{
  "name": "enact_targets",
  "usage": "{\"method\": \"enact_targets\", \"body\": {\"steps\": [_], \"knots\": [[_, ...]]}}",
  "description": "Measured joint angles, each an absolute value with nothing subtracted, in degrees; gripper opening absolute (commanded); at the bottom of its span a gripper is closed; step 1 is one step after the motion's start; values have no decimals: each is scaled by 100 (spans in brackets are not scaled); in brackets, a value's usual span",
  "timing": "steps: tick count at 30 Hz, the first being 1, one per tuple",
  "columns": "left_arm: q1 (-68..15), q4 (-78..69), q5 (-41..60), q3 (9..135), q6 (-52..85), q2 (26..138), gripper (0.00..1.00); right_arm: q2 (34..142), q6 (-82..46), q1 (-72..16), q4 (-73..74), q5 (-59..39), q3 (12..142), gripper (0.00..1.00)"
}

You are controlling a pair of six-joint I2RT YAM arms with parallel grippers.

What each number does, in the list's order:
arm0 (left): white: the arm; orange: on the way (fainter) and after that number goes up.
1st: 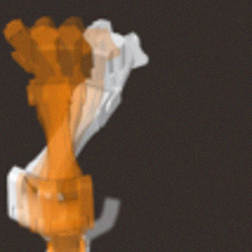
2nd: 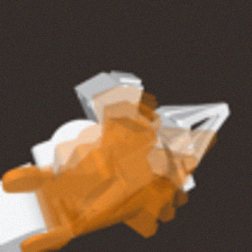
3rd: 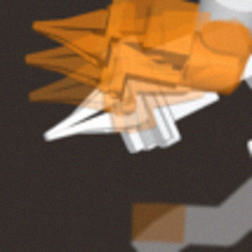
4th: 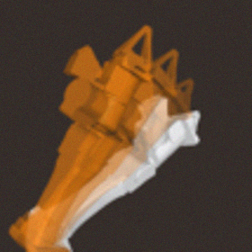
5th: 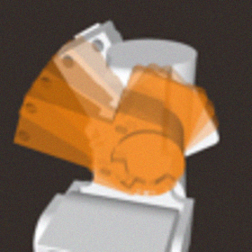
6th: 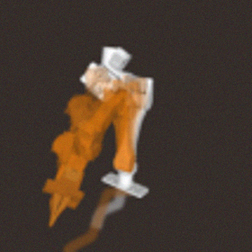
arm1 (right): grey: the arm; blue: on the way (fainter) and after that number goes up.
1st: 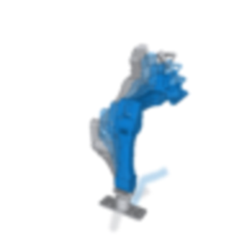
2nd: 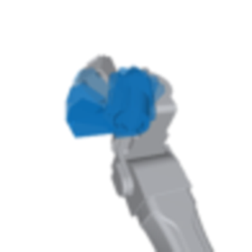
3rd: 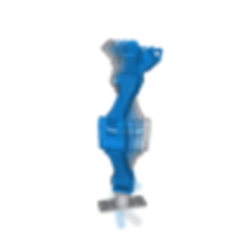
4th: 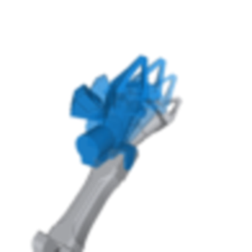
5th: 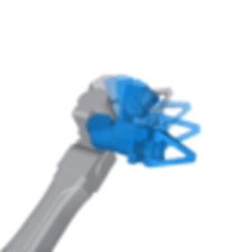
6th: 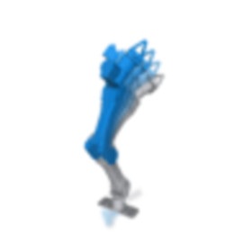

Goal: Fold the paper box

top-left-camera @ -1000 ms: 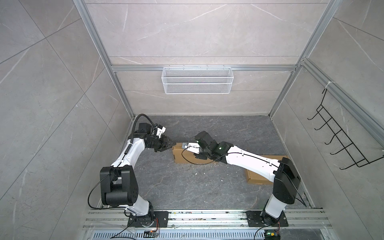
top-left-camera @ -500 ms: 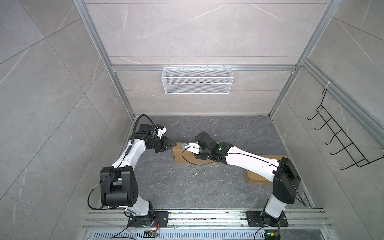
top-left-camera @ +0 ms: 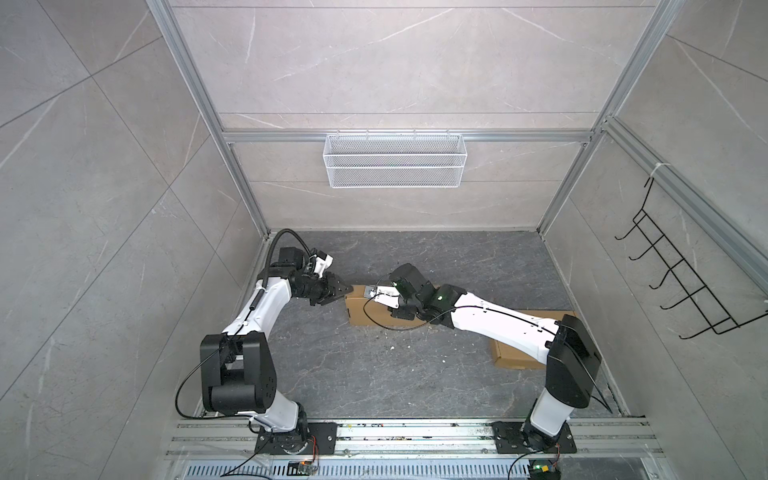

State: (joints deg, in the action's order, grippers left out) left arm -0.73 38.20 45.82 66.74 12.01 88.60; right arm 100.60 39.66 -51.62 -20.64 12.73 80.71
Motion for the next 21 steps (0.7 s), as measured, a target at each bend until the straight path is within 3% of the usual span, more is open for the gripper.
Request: {"method": "enact_targets", "body": {"steps": [4,11,21], "knots": [[-78,3935,4445,6674,1127,8753,28,10062,3966,-5164,-2064,1269,8071,37],[-75,3898,4311,6558,939,8661,26,10075,3966,-5162,-2049,1269,8071,37],[-137,4038,4257,6674,1061,8659,49,10077,3964,-5151,-1990,1271,8055,36]]}}
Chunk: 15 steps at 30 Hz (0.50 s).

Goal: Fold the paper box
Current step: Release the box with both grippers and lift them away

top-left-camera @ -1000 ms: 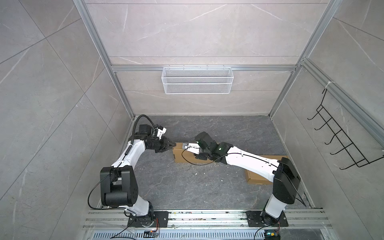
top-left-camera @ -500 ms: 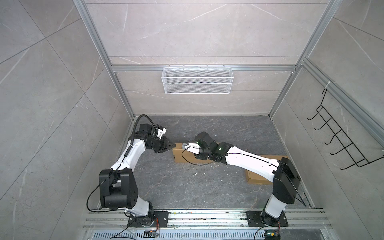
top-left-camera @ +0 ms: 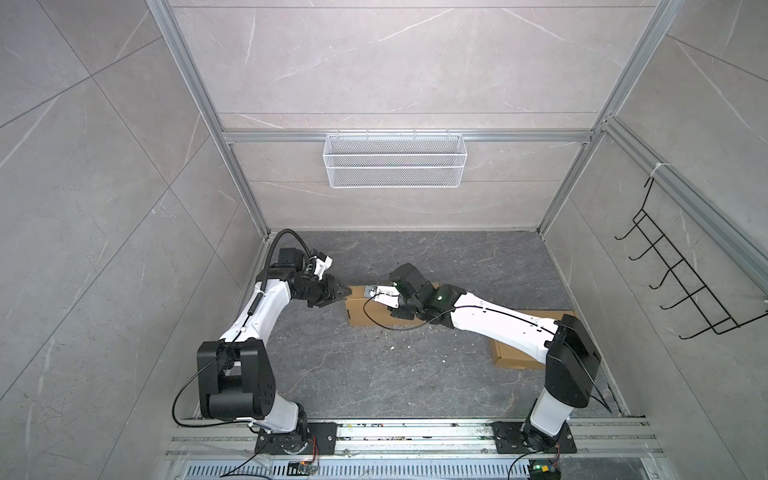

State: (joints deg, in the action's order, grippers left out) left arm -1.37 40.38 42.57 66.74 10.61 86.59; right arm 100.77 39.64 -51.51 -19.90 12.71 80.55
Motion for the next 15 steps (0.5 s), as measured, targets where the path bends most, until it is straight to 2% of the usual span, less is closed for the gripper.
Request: {"method": "enact_targets", "body": {"steps": [4,12,15], "knots": [[-178,4025,4259,6696,1118,8659,49,10077,3962,-5151,-1986,1271,8055,36],[-152,3844,4401,6464,1070,8700,39,10077,3916,-5137,-1988,1258,8051,37],[-145,3813,4449,6460,1044,8731,38,10077,3885,-5122,-1992,1245,8051,44]]}}
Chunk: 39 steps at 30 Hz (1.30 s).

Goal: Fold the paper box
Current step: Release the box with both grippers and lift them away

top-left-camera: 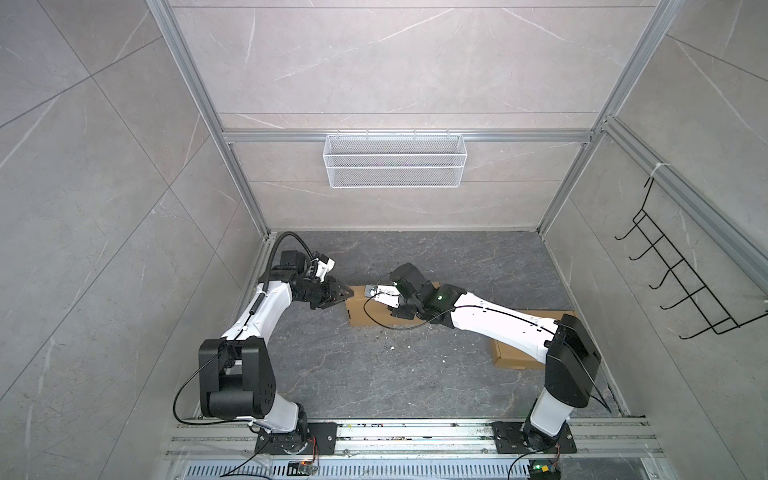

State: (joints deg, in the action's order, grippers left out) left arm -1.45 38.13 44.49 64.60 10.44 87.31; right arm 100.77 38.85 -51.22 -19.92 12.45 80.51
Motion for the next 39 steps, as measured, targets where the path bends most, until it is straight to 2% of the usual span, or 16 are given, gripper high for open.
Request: {"method": "enact_targets", "body": {"steps": [2,6,11,13,17,20,29,35,39], "knots": [[-145,3804,4499,6473,1033,8768,37,10077,3830,-5107,-2032,1201,8051,56],[-145,3802,4567,6514,1000,8842,37,9998,3326,-4945,-2217,676,8077,69],[-148,3809,4567,6523,996,8844,37,9164,1898,-4174,-2333,-189,8044,74],[-148,3815,4567,6534,993,8849,37,8722,961,-3632,-2388,-388,8053,71],[-148,3830,4563,6547,991,8853,37,8440,-799,-2311,-2871,-1162,8130,56],[-150,3848,4558,6558,985,8860,37,8643,-1619,-1634,-3221,-1815,8012,54],[-152,3854,4560,6576,980,8877,37,9172,-2362,-1697,-3653,-2880,7756,45],[-152,3854,4560,6576,980,8877,36,9336,-2381,-1695,-3640,-3072,7566,37],[-152,3844,4558,6573,972,8877,35,9415,-2246,-1680,-3581,-3129,7520,34]]}}
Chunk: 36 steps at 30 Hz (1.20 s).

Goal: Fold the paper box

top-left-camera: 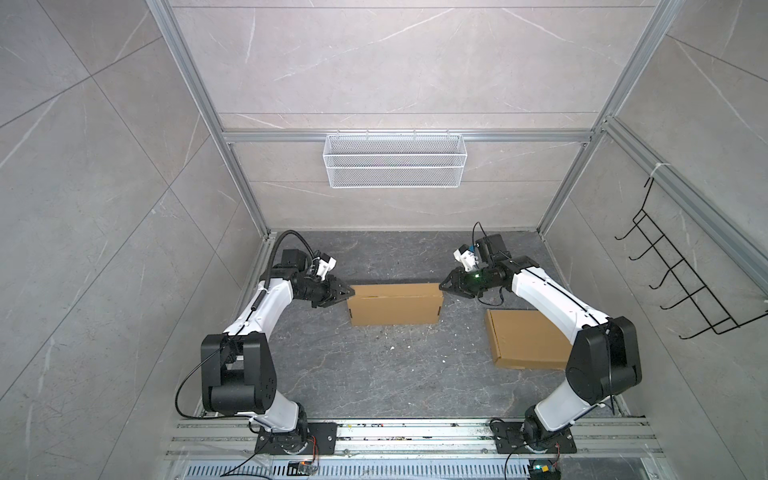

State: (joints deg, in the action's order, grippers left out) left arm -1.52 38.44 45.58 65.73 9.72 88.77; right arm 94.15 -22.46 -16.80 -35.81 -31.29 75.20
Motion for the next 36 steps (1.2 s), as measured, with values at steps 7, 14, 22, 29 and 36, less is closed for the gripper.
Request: {"method": "enact_targets", "body": {"steps": [7,14,22,29,36], "knots": [[-150,3765,4567,6504,963,8812,35,9332,-2075,-1645,-3269,-3369,7301,37],[-213,3787,4477,6125,1022,8322,40,8858,-2027,-1682,-3107,-3546,6770,38],[-355,3955,4257,5478,1295,7529,54,8187,-1925,-2027,-3339,-3472,6139,47],[-449,4206,4150,5203,1514,6834,67,7609,-1833,-2088,-3787,-3441,5815,64],[-460,4007,3938,5170,1680,6626,70,7395,-1909,-1776,-3621,-3177,5815,65]]}}
